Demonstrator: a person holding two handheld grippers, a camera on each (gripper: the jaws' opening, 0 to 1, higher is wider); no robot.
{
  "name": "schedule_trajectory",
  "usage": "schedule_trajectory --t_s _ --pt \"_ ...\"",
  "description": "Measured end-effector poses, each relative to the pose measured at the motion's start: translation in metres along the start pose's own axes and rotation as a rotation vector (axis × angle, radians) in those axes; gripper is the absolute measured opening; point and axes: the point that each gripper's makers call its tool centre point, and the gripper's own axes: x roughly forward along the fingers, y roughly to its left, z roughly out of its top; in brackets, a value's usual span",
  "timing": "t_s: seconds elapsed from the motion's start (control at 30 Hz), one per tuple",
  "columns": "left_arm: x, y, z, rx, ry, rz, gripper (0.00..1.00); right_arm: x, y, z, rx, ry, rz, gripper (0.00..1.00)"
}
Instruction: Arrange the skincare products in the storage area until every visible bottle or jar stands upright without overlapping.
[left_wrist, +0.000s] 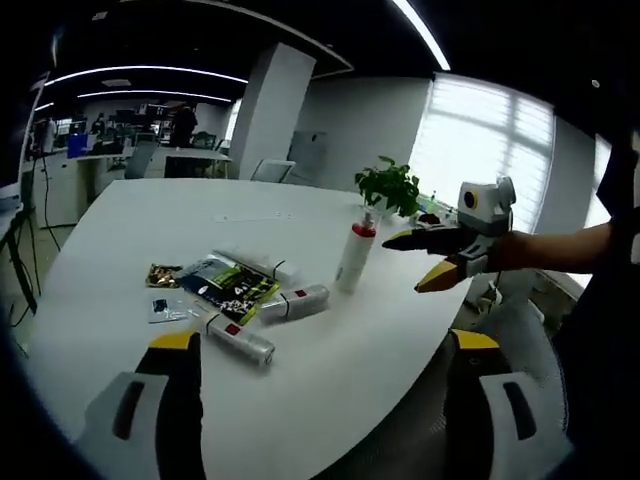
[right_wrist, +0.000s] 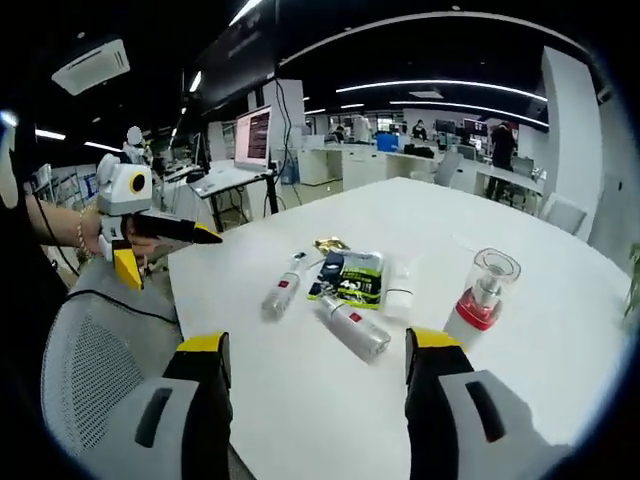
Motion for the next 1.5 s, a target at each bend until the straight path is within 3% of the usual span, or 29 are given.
schedule_trajectory --t_s 0.2,0.47,0.7,0.83,0.97,1.5 --pt "-0.001 0.006 -0.001 -0.029 -0.005 0.010 0.92 0.025 0.000 -0.007 -0.108 0.097 0.063 0.66" --pt "0.000 0.005 -0.002 -0.032 -0.001 0.007 0.91 0.061 -0.008 -0.018 -0.135 0.147 0.112 0.55" --pt "0.000 0.009 -0.003 -0.046 -0.003 0.020 0.90 0.089 -0.023 -0.022 -0.175 0.197 0.088 0.47" --pt "0.000 0.009 -0.004 -0.052 0.001 0.020 0.90 0.100 -0.032 -0.020 -0.133 0.195 0.064 0.38" --pt "0.000 0.009 -0.005 -0.056 0.007 0.021 0.90 0.115 -0.037 -0.028 -0.133 0.217 0.070 0.38" --pt "0.001 0.007 -0.009 -0.087 0.030 -0.001 0.89 0.139 -0.032 -0.046 -0.215 0.298 0.122 0.32"
